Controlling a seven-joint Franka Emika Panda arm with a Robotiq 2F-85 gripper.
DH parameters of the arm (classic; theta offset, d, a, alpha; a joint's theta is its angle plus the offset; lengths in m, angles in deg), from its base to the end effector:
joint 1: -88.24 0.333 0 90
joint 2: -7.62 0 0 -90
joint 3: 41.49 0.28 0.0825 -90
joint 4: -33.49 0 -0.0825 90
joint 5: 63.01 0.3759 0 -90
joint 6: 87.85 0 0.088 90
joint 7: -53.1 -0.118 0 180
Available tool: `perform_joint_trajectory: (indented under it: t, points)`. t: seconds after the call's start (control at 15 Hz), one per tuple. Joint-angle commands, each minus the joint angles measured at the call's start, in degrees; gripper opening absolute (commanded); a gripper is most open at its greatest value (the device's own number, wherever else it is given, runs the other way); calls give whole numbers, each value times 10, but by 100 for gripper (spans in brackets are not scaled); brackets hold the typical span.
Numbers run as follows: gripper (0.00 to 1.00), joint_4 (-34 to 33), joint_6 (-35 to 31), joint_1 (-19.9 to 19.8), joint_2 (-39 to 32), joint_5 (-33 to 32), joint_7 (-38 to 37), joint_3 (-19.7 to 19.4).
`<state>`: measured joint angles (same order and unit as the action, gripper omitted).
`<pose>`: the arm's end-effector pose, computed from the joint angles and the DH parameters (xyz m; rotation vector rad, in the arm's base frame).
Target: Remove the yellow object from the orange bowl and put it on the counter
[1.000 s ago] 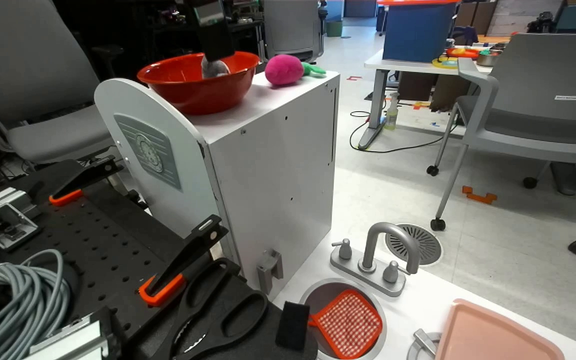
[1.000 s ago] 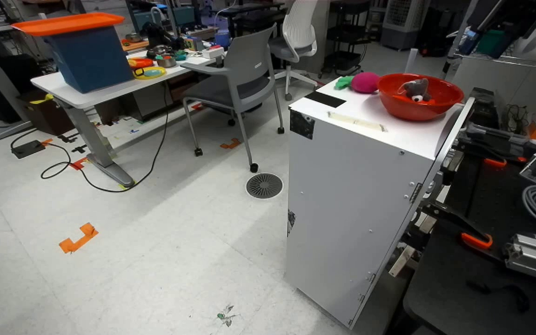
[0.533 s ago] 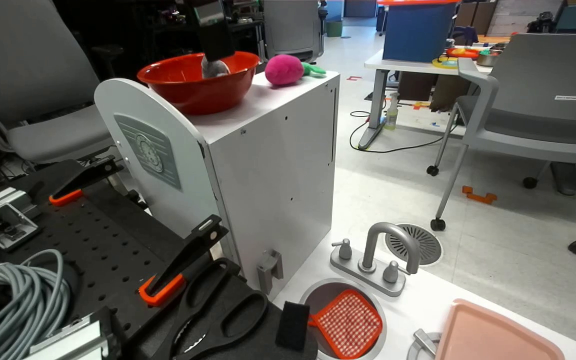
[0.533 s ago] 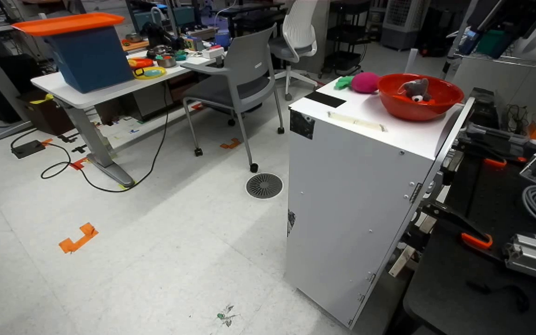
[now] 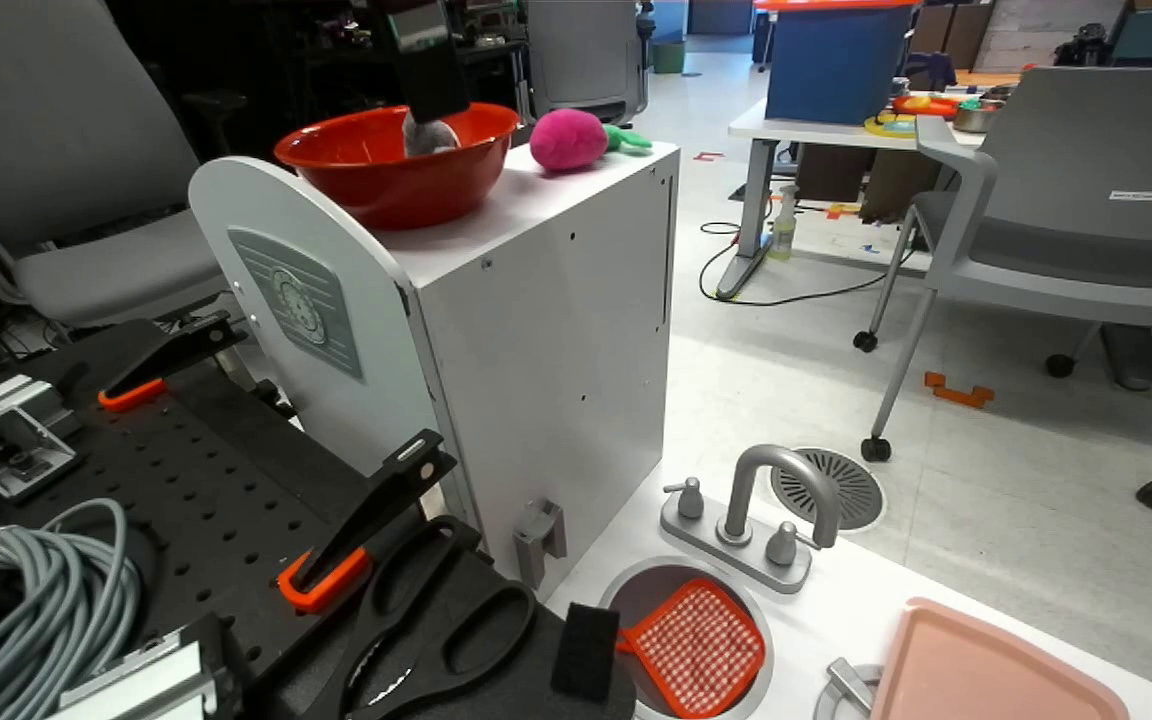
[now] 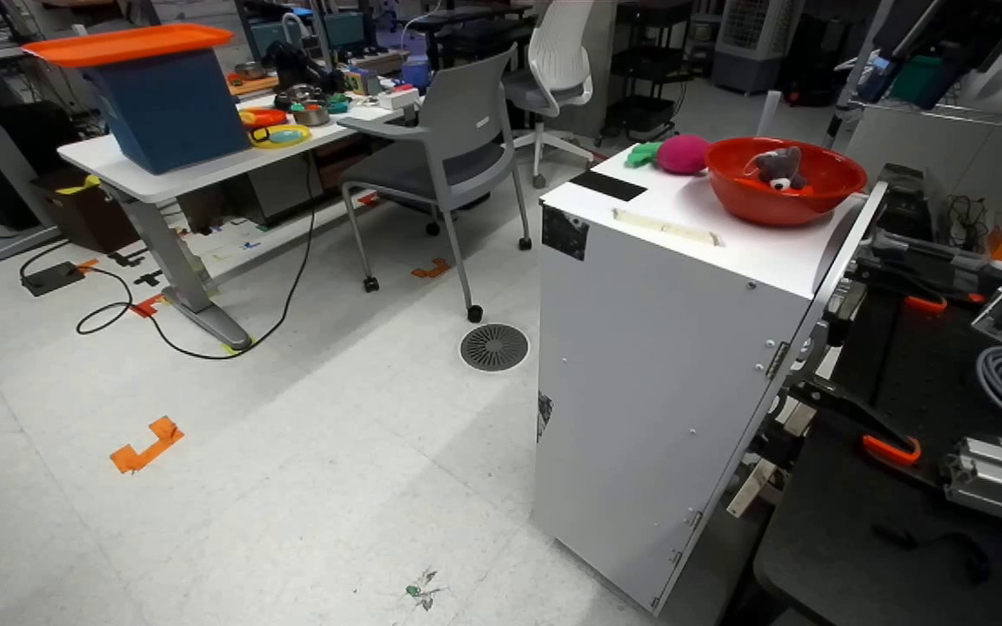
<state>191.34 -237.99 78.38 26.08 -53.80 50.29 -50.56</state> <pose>0.3839 -0.1290 0.2918 -2.9139 0.7569 -0.2990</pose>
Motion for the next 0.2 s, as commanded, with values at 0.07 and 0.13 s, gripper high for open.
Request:
perform_joint_trajectory:
  t: [0.07,0.13]
  points:
    - [100,0,1,2,1,-2,-2,-2]
    - [100,0,1,2,1,-2,-2,-2]
